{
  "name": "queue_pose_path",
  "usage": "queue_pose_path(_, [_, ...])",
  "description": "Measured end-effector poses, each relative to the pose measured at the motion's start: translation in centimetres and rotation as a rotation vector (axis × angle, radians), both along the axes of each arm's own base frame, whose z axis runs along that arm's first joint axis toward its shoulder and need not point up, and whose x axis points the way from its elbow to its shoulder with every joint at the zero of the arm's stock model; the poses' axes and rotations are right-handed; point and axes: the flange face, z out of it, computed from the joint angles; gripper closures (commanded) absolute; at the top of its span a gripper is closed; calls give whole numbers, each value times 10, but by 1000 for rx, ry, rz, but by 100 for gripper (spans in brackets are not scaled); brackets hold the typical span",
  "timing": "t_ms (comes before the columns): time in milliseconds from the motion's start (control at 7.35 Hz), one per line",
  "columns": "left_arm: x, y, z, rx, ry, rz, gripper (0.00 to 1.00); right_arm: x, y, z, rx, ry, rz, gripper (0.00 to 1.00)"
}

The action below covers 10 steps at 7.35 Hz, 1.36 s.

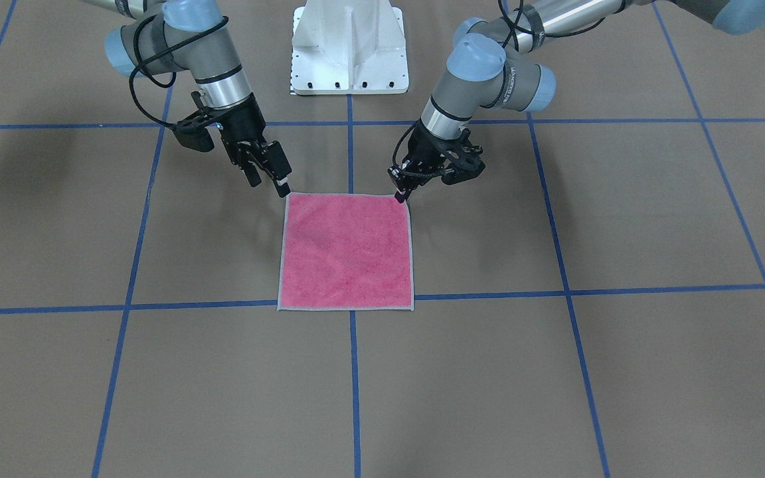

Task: Fold towel twice with both arms

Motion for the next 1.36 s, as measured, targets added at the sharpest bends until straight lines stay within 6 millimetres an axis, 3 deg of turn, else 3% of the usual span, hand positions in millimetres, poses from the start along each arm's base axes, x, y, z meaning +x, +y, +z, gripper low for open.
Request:
queue_pose_path(272, [0,0,1,-1,-1,0,100,-20,-2,-6,-27,8,6,35])
queue_pose_path(816, [0,0,0,0,1,0,100,-42,2,2,-71,70,2,33])
queue_pose_path(1361, [0,0,-1,1,2,0,100,-45,9,0,-78,77,-13,35])
